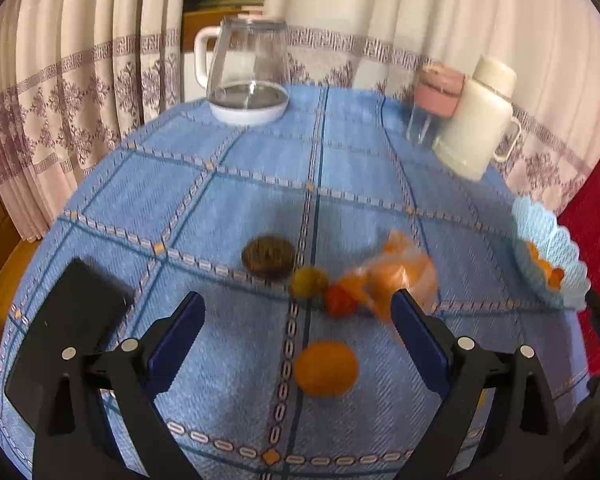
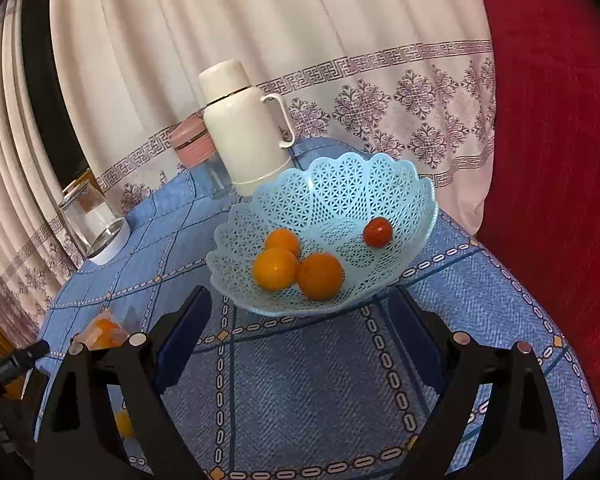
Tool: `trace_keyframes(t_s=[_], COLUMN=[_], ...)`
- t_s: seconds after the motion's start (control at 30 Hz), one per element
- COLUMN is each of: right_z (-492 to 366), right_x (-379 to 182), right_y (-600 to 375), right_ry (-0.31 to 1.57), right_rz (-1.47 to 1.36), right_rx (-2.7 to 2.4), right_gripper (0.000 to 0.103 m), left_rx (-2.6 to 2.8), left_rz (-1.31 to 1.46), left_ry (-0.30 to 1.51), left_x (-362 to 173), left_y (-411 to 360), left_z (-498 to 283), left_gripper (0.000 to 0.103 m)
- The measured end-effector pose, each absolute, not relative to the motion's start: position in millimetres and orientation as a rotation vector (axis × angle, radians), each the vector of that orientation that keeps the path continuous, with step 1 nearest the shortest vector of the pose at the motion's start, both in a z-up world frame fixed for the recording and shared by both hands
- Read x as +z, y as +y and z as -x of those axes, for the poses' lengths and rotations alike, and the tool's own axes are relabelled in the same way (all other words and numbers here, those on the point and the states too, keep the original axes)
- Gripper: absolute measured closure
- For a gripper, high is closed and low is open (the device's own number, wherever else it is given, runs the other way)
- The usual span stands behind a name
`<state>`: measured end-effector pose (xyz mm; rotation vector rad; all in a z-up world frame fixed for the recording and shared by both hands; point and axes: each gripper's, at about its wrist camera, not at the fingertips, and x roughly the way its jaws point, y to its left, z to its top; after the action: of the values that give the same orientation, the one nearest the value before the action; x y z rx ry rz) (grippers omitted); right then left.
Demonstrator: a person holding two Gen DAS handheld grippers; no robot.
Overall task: Organize fruits
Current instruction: 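Move the left tool back over the table and grasp another orange, then grasp the orange plastic bag with the right tool while the left tool holds the orange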
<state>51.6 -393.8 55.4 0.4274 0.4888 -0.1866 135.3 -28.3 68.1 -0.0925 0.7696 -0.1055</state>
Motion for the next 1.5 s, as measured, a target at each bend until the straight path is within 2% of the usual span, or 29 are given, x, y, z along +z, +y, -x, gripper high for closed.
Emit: trace_keyframes(t_s=[0.2, 0.67, 1.07, 1.3, 1.5], right_z=[-51.9, -53.5, -53.2, -54.3, -53.9], right_x=[54.7, 53.4, 54.1, 50.6, 48.5], right_y=[-389.9, -382.9, -364.0, -354.3, -347.8], right_ry=[0.497, 0.513, 0.529, 0.548, 0.57], right_rz=[-0.42, -0.4, -0.366, -0.337, -0.332], right_rx=[-0.173, -0.148, -0.091, -0.071, -0.059], right_gripper=[0.012, 0.012, 0.012, 0.012, 0.012], left_rx=[-0.11, -0.118, -0.131, -0.201, -0.223], left_rz=[0.07, 0.039, 0.047, 0.033, 0.066], left_ry=[0.824, 0.858, 0.877, 0.856, 0.847], left_x=[45.3, 28.2, 21.6, 23.5, 24.5], left_y=[-34.6, -41.2, -39.8, -46.2, -42.6], left_z=[-133.6, -133.0, -134.6, -128.0, -127.0], left_gripper=[0.01, 0.011, 0.035, 0.061, 0.063])
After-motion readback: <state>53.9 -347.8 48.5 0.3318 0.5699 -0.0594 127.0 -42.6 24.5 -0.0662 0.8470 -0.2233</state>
